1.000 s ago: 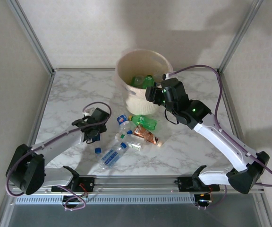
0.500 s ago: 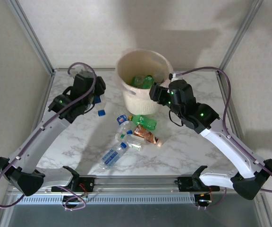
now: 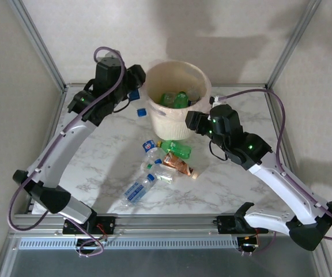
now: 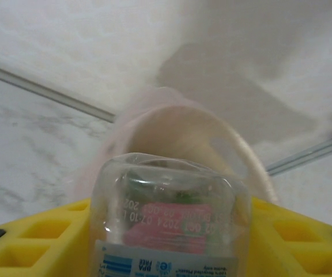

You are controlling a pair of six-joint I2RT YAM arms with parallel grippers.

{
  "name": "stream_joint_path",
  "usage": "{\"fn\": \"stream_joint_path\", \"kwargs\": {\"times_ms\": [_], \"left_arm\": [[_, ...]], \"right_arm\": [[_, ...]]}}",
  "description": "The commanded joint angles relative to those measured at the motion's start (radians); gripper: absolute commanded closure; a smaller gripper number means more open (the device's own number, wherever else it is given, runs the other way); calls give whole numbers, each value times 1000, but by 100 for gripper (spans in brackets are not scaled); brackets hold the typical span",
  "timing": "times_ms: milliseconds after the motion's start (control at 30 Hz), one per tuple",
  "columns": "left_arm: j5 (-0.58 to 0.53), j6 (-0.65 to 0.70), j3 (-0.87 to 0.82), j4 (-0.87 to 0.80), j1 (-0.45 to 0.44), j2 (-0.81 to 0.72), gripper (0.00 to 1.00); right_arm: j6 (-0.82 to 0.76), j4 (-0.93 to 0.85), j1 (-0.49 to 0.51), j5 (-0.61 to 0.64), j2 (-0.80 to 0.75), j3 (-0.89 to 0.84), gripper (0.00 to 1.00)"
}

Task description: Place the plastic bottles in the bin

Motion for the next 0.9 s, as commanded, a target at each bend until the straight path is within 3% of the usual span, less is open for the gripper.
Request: {"fn": "stream_joint_path", "kwargs": {"times_ms": [0, 367, 600, 867], "left_arm": [[98, -39, 77, 65, -2, 56, 46], [157, -134, 214, 151, -8, 245, 47], [134, -179, 267, 172, -2, 333, 47], [129, -199, 273, 160, 0, 362, 36]], "right_arm": [[22, 27, 11, -11, -29, -22, 34], [42, 48, 27, -34, -19, -50, 35], [51, 42, 37, -31, -20, -54, 35], [56, 33, 39, -22, -26, -54, 33]]}}
